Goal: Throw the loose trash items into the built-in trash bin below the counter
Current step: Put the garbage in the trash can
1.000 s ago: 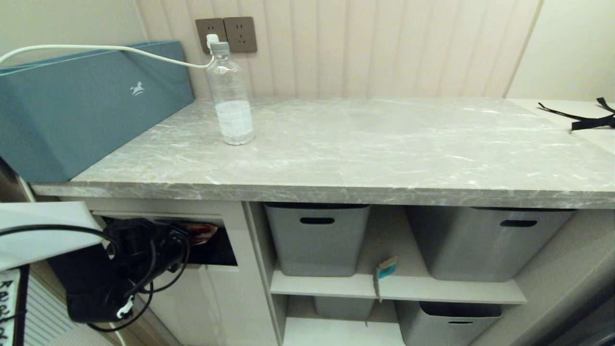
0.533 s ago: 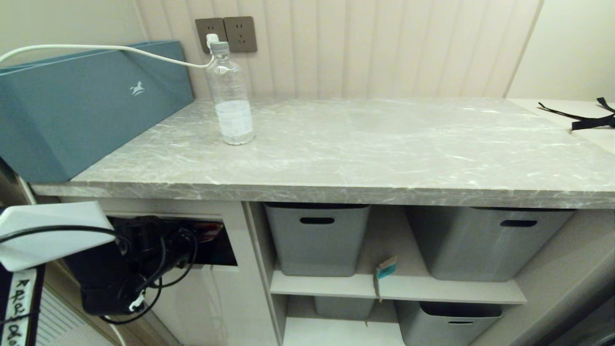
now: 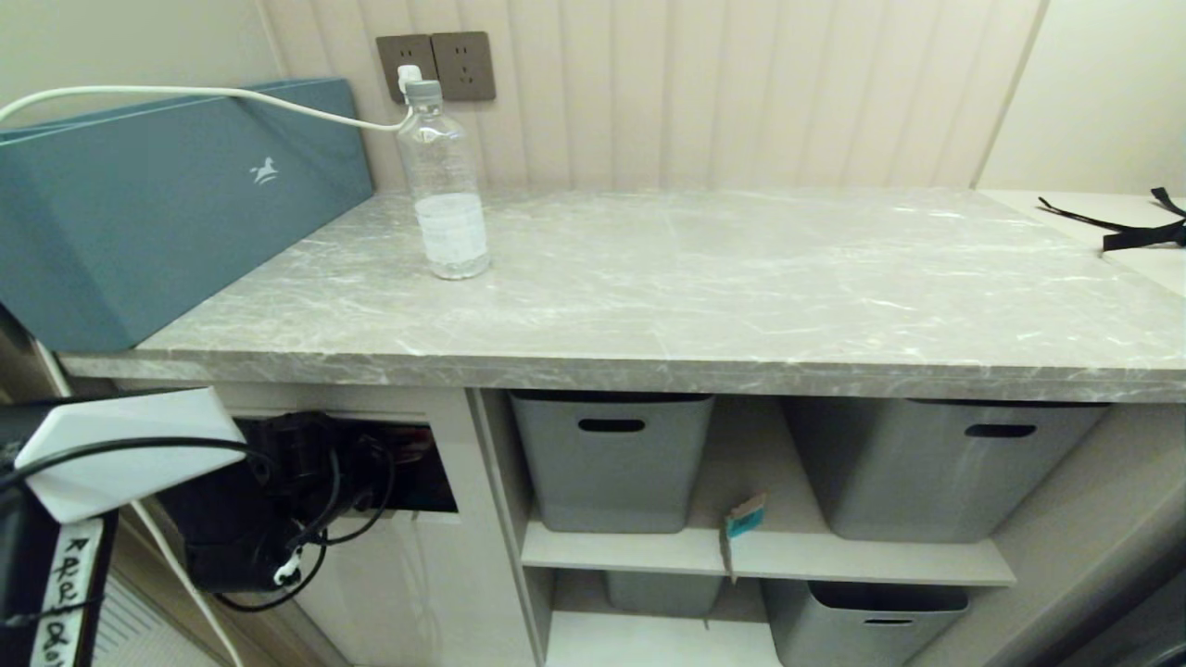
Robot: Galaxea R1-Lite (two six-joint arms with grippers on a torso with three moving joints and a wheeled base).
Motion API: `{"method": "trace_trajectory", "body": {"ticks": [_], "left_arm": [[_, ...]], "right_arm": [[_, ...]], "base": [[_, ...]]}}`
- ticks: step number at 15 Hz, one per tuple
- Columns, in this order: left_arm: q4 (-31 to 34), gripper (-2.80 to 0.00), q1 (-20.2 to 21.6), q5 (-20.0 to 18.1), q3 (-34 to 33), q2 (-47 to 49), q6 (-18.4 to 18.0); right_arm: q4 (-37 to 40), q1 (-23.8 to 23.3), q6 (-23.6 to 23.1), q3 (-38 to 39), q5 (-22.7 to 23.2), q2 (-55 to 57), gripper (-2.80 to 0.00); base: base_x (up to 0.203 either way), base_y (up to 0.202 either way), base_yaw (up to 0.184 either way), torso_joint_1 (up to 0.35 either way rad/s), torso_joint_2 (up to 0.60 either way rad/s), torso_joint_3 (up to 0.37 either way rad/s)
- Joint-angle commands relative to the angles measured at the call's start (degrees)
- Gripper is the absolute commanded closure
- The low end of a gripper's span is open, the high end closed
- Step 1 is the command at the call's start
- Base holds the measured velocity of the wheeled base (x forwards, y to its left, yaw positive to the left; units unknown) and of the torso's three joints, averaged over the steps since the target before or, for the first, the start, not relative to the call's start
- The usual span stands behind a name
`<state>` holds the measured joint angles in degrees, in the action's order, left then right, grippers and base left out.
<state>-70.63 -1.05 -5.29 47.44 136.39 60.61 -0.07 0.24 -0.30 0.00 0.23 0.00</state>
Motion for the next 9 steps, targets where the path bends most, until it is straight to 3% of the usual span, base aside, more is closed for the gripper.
{"method": "trace_trajectory", "body": {"ticks": [1, 6, 7, 8, 9], "left_arm": [[1.37, 0.00, 0.08, 0.36, 1.51, 0.72, 0.38], [1.37, 0.00, 0.17, 1.16, 1.34, 0.33, 0.47], [1.37, -1.79, 0.17, 1.10, 1.19, 0.10, 0.39], [1.36, -2.80, 0.17, 1.07, 1.07, -0.25, 0.38], [1.36, -2.80, 0.17, 1.07, 0.99, -0.51, 0.38]], "right_arm": [[-0.01, 0.03, -0.05, 0.00, 0.03, -0.08, 0.00], [-0.01, 0.02, -0.05, 0.00, 0.03, -0.04, 0.00], [-0.01, 0.02, -0.05, 0.00, 0.03, -0.07, 0.00], [-0.01, 0.02, -0.05, 0.00, 0.03, -0.09, 0.00], [-0.01, 0.02, -0.05, 0.00, 0.03, -0.09, 0.00]], "base": [[0.000, 0.000, 0.000, 0.000, 0.00, 0.000], [0.000, 0.000, 0.000, 0.000, 0.00, 0.000], [0.000, 0.000, 0.000, 0.000, 0.00, 0.000], [0.000, 0.000, 0.000, 0.000, 0.00, 0.000], [0.000, 0.000, 0.000, 0.000, 0.00, 0.000]]}}
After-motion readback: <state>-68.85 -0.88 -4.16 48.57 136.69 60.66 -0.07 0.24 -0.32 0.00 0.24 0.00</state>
